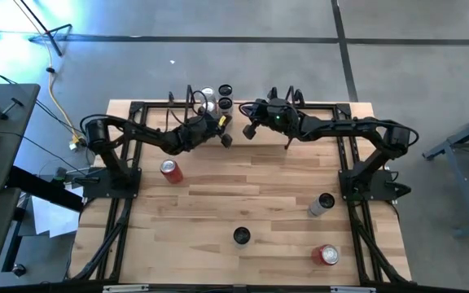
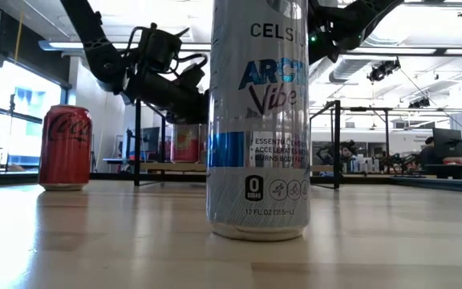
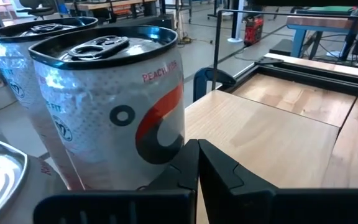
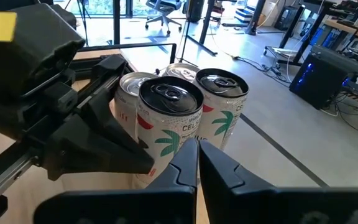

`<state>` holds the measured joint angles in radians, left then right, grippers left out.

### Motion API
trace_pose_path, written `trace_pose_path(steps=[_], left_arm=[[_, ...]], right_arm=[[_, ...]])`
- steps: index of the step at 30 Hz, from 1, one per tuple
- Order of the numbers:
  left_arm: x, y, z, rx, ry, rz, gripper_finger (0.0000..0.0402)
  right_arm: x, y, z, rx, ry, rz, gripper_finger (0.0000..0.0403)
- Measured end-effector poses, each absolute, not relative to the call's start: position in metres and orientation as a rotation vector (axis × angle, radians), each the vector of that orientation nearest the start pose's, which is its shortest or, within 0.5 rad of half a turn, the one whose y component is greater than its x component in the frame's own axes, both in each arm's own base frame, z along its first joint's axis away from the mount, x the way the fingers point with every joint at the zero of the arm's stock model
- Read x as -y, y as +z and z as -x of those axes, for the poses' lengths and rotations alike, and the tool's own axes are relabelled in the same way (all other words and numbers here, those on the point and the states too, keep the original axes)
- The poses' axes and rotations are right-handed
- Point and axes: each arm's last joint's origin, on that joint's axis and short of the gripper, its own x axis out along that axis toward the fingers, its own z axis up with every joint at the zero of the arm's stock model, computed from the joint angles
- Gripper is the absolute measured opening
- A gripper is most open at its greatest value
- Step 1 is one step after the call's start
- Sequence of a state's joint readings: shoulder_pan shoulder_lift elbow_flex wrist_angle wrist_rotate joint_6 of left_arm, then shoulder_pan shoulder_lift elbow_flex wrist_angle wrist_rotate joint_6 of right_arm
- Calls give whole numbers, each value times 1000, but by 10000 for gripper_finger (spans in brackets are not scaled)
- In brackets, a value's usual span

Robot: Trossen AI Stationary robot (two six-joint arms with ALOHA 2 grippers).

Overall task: Place canned beverage on shelf
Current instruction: Put the white pink soda can on the shelf aligned with the other white pink soda can, then put the bottom white blue soda can on the shelf

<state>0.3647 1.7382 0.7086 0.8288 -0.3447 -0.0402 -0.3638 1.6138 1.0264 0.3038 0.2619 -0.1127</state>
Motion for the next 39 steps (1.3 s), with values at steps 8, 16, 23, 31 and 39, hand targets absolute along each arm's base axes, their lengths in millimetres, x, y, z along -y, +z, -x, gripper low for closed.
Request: trace_pose_path(steps=[8,16,23,31,39], left_arm=[[-108,172,-315,-193,642,1,0],[-82,187,-296,-208,509,-6,0],[-61,187,-259,-189,446,-24,0],[-32,181,-234,-198,315,-84,0],[-22,170,-227,-227,271,-97,0]], right_arm=[[135,253,-333,-349,-600,111,0],[120,250,-328,-361,-551,184,0],[87,218,-313,-344,-455,217,0],[29,238,-286,-385,-286,168,0],[-34,244,-269,-450,-60,172,9]])
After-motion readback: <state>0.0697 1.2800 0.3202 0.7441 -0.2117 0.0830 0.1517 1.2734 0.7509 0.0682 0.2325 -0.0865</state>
